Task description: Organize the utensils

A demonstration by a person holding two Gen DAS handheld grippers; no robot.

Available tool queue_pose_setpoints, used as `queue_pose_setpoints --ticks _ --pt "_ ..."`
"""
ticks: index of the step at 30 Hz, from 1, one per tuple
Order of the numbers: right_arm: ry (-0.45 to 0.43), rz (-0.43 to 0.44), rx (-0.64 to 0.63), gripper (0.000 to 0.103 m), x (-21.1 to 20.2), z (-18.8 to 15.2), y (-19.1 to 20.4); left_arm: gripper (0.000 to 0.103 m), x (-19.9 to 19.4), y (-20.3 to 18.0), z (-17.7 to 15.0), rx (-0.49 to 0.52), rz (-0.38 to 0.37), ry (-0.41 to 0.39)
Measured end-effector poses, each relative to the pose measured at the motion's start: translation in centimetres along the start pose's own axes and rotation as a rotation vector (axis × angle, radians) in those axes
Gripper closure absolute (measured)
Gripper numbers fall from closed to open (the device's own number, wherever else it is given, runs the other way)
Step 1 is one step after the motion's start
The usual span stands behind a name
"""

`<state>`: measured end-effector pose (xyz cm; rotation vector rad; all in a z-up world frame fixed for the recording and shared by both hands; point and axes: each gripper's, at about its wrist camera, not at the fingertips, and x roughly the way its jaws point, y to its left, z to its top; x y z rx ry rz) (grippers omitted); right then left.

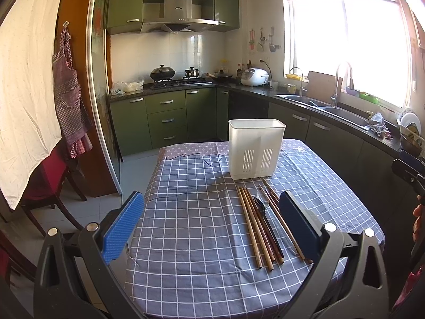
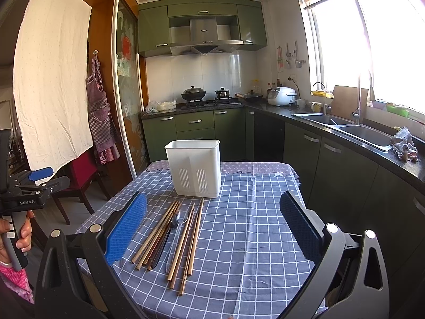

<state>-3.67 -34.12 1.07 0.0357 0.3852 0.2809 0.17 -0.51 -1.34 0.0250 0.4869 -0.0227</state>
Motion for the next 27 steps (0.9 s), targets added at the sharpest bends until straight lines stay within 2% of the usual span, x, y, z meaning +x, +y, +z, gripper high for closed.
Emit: queue_pose_setpoints --ticks 3,27 --pt "0.005 0.001 0.003 0.004 0.99 -0.41 -0.19 0.006 0.02 -0.10 -0.19 0.001 0.000 0.003" --pt "0.015 0.000 0.008 0.004 1.02 -0.04 -0.32 0.006 0.43 -0.16 0.23 0.007 -0.004 0.019"
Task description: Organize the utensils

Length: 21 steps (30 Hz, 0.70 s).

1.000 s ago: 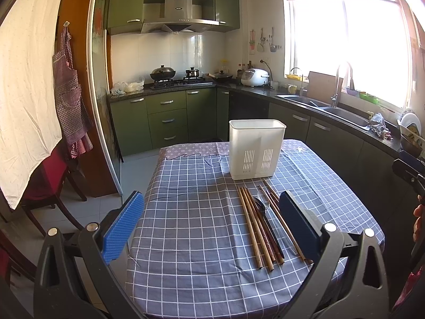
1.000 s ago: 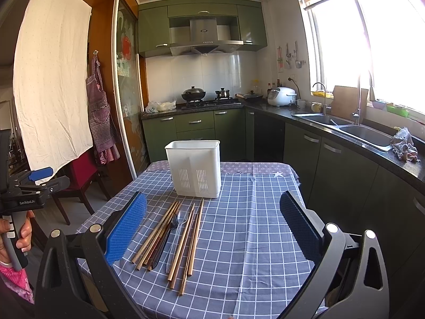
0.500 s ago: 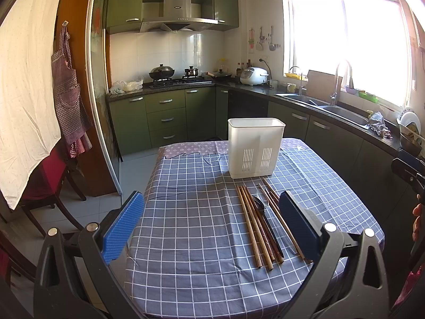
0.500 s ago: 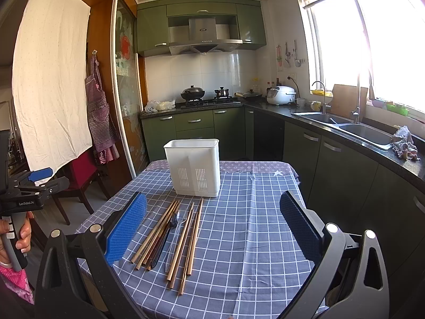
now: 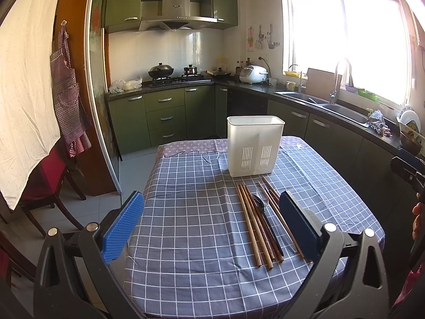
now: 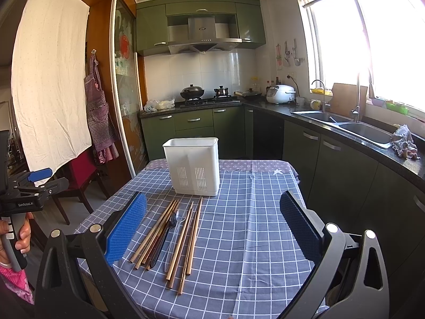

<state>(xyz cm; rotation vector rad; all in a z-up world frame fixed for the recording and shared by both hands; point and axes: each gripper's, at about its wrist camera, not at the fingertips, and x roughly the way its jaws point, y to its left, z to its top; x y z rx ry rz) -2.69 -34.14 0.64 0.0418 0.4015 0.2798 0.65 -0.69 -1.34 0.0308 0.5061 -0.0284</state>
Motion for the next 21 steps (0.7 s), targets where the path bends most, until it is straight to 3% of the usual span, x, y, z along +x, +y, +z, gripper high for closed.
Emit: queue_pose_setpoints --ticks 21 --pt "0.000 0.000 0.001 0.004 0.09 -0.02 -0.04 0.006 0.10 0.04 0.09 0.001 -0.002 0.009"
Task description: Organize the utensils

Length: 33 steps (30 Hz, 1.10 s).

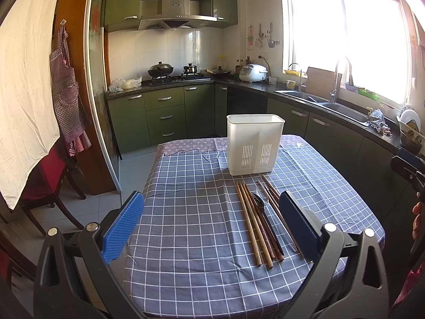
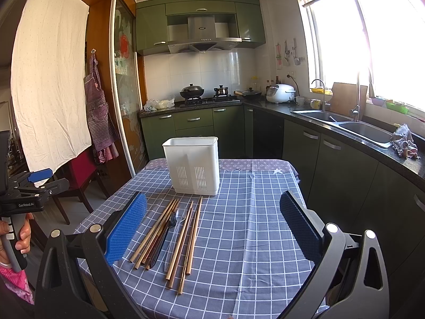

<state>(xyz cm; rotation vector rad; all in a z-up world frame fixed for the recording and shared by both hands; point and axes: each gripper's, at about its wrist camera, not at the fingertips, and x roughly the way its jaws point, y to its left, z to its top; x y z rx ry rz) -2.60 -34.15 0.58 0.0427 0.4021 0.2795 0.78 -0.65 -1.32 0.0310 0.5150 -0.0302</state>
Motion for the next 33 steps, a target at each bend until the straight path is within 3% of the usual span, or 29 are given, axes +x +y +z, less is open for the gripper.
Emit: queue_pose_setpoints --ticks 12,16,21,29,33 --pt "0.037 -0.016 0.009 0.004 1.5 -0.6 -0.5 0.006 1.7 -0.1 0.0 0.001 -0.023 0.045" --pt "0.109 -0.066 0.001 0.004 4.1 -1.0 -1.4 0.006 5.0 -0.8 0.0 0.020 -0.028 0.133" --pt "0.281 -0.166 0.028 0.004 9.4 -2.1 -3.7 0.006 10.3 -1.8 -0.2 0.022 -0.051 0.270" --pt "0.457 -0.129 0.090 0.004 16.2 -3.1 -6.7 0.007 18.4 -4.9 -0.1 0.042 -0.103 0.471" --pt "0.513 -0.117 0.103 0.014 18.9 -3.4 -7.3 0.007 21.1 -6.8 0.1 0.048 -0.123 0.527"
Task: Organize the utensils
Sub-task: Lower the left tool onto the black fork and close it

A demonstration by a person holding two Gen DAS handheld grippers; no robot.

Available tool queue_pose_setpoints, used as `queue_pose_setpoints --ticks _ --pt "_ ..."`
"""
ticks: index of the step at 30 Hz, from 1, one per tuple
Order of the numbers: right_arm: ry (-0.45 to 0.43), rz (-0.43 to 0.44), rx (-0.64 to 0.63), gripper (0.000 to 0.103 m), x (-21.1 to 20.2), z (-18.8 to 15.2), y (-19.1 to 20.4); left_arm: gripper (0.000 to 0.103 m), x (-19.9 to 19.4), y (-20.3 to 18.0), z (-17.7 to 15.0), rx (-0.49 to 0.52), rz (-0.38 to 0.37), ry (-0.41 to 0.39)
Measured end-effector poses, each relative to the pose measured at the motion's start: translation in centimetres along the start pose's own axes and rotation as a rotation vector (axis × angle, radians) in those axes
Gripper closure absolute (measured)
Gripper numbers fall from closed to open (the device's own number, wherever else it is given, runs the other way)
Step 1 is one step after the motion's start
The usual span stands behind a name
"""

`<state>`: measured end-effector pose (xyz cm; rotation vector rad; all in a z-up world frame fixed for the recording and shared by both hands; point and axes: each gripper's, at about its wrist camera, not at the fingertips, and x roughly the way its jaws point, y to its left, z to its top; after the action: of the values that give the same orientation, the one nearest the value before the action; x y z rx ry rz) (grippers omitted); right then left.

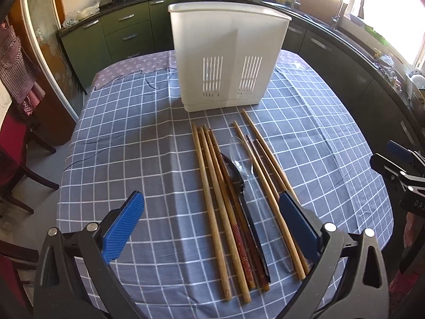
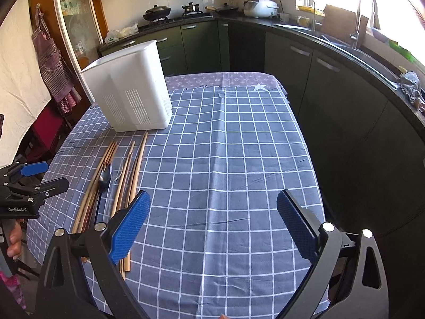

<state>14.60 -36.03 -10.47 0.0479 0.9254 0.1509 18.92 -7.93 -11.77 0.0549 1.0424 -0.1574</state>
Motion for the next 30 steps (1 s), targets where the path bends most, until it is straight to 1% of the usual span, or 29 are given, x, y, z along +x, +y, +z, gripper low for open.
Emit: queue_pose_setpoints --ticks 3,5,7,10,12,13,14,15,17,21,23,26,30 --pt "0.014 -0.009 0.001 0.021 1.2 0.4 0.0 0.008 1.7 -0.8 0.8 -0.018 -0.021 0.051" --pt "0.021 -0.016 -0.006 0.025 1.9 0.5 0.1 0.023 2.5 -1.1 1.2 -0.035 -0.040 0.080" --pt "0.024 -0.016 -0.009 0.027 2.2 0.3 0.1 0.030 3.1 -1.4 1.5 -0.047 -0.056 0.099" --pt "0.028 -0.010 -0.010 0.027 2.3 0.0 0.1 0.034 3.8 -1.8 1.8 -0.053 -0.057 0.118" --pt "0.029 -0.007 -0.009 0.027 2.4 -0.1 0.1 0.044 4.2 -2.0 1.9 -0.059 -0.063 0.135" --pt "0.028 -0.006 -0.009 0.027 2.3 -0.2 0.1 0.053 4.5 -2.0 1.9 -0.067 -0.067 0.148" --pt "0.026 -0.005 -0.009 0.027 2.2 -0.1 0.1 0.060 4.7 -1.9 1.9 -0.075 -0.071 0.160" --pt "0.023 -0.003 -0.009 0.027 2.1 -0.2 0.0 0.063 4.9 -1.9 1.9 -0.081 -0.077 0.167" --pt "0.020 0.001 -0.010 0.027 2.1 -0.1 0.0 0.075 5.1 -2.0 1.9 -0.084 -0.086 0.173" --pt "0.020 0.002 -0.009 0.027 2.1 -0.2 -0.1 0.084 5.2 -2.1 2.1 -0.087 -0.094 0.178" --pt "0.022 0.003 -0.012 0.026 2.1 -0.2 -0.1 0.092 5.3 -2.3 2.1 -0.081 -0.095 0.182" --pt "0.025 0.003 -0.014 0.026 2.2 -0.2 -0.1 0.096 5.6 -2.5 2.1 -0.073 -0.090 0.192" --pt "0.027 0.004 -0.015 0.026 2.1 -0.2 0.0 0.096 6.5 -2.8 2.3 -0.072 -0.082 0.202"
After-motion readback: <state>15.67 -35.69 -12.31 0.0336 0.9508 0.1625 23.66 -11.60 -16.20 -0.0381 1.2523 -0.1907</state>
